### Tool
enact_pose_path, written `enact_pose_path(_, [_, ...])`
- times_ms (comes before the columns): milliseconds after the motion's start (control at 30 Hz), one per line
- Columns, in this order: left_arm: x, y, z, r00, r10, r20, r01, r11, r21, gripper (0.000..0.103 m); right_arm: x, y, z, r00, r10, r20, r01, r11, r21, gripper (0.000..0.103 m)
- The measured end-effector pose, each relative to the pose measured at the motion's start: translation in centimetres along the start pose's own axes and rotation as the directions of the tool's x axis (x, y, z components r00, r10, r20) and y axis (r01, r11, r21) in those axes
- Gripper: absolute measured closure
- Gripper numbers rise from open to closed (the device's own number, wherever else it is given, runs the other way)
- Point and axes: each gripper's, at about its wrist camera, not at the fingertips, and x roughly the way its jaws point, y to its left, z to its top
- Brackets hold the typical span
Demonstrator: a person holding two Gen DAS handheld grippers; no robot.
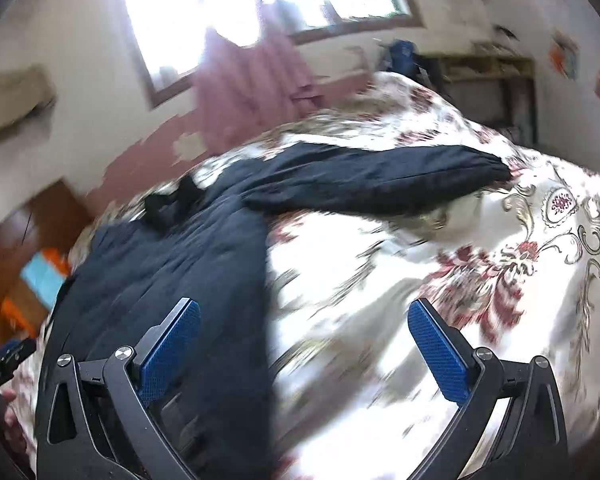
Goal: Fold large clothes
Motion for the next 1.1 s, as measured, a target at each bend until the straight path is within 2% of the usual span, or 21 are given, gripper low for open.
enact_pose_path(100, [4.2, -2.7, 3.1, 0.999, -0.038, 0.016, 0.038, 0.999, 0.026, 0.000, 5.2, -4.1, 2.7, 0.999, -0.025, -0.034, 0.027, 0.997, 0.073, 0.001])
enact_pose_path(167, [6.8, -4.6, 4.7, 0.998, -0.065, 0.019, 0.064, 0.997, 0.036, 0.000, 8.8, -7.4, 4.7, 0.998, 0.014, -0.062, -0.003, 0.985, 0.174, 0.001])
enact_pose_path(267, [11.5, -7.6, 7.1, 0.992, -0.124, -0.010, 0.125, 0.992, 0.021, 0.000, 13.5, -11.7, 6.5, 0.997, 0.014, -0.080, 0.013, 0.943, 0.334, 0.001])
enact_pose_path(400, [17.5, -11.4, 9.7, 0.985, -0.168, -0.038, 0.168, 0.986, -0.006, 0.000, 17.9, -15.0, 7.8, 0.997, -0.045, -0.063, 0.069, 0.883, 0.464, 0.001])
enact_pose_path(500, [20.8, -13.5, 10.9, 0.978, -0.203, -0.047, 0.203, 0.979, -0.012, 0.000, 20.4, -17.0, 8.0, 0.999, -0.026, -0.034, 0.041, 0.817, 0.575, 0.001])
enact_pose_path(600, [24.2, -15.8, 11.6, 0.969, -0.223, -0.105, 0.223, 0.975, -0.012, 0.000, 22.7, -18.1, 7.8, 1.000, -0.026, 0.005, 0.016, 0.742, 0.670, 0.001])
enact_pose_path(700, [27.5, -17.3, 11.2, 0.954, -0.222, -0.203, 0.227, 0.974, 0.000, 0.000, 23.9, -18.4, 7.9, 0.999, -0.041, 0.032, 0.007, 0.723, 0.690, 0.004])
enact_pose_path(733, [28.4, -17.7, 10.9, 0.946, -0.218, -0.240, 0.226, 0.974, 0.009, 0.000, 24.1, -18.4, 8.1, 0.998, -0.040, 0.045, -0.002, 0.724, 0.690, 0.012])
enact_pose_path(767, [28.9, -18.0, 10.6, 0.941, -0.222, -0.257, 0.232, 0.973, 0.009, 0.000, 24.5, -18.2, 8.3, 0.998, -0.042, 0.053, -0.005, 0.729, 0.685, 0.027])
enact_pose_path(800, [29.3, -18.0, 10.4, 0.936, -0.229, -0.266, 0.240, 0.971, 0.007, 0.000, 24.8, -18.1, 8.6, 0.998, -0.042, 0.051, -0.003, 0.732, 0.681, 0.037])
enact_pose_path(833, [29.6, -18.0, 10.3, 0.933, -0.234, -0.273, 0.244, 0.970, 0.002, 0.000, 25.2, -18.0, 9.0, 0.998, -0.041, 0.045, 0.000, 0.735, 0.678, 0.059])
enact_pose_path(867, [29.7, -17.9, 10.2, 0.929, -0.241, -0.281, 0.250, 0.968, -0.006, 0.000, 25.1, -18.0, 9.5, 0.998, -0.044, 0.042, 0.004, 0.735, 0.679, 0.075])
enact_pose_path(900, [29.9, -17.7, 10.1, 0.923, -0.253, -0.289, 0.258, 0.966, -0.020, 0.000, 25.2, -18.1, 10.0, 0.998, -0.050, 0.038, 0.011, 0.734, 0.679, 0.079])
enact_pose_path(933, [30.2, -17.5, 10.1, 0.920, -0.260, -0.294, 0.263, 0.964, -0.028, 0.000, 25.4, -18.0, 10.6, 0.998, -0.044, 0.051, -0.002, 0.738, 0.675, 0.089])
enact_pose_path(967, [30.2, -17.4, 10.1, 0.917, -0.266, -0.296, 0.268, 0.963, -0.034, 0.000, 25.0, -17.9, 11.1, 0.997, -0.035, 0.063, -0.015, 0.745, 0.667, 0.095])
enact_pose_path(1067, [29.7, -16.1, 10.5, 0.907, -0.297, -0.299, 0.287, 0.955, -0.079, 0.000, 21.9, -15.4, 13.5, 0.993, -0.043, 0.110, -0.029, 0.812, 0.583, 0.097])
enact_pose_path(1100, [29.1, -15.4, 10.7, 0.904, -0.308, -0.297, 0.292, 0.952, -0.098, 0.000, 20.9, -13.4, 15.3, 0.989, -0.048, 0.140, -0.030, 0.858, 0.512, 0.097])
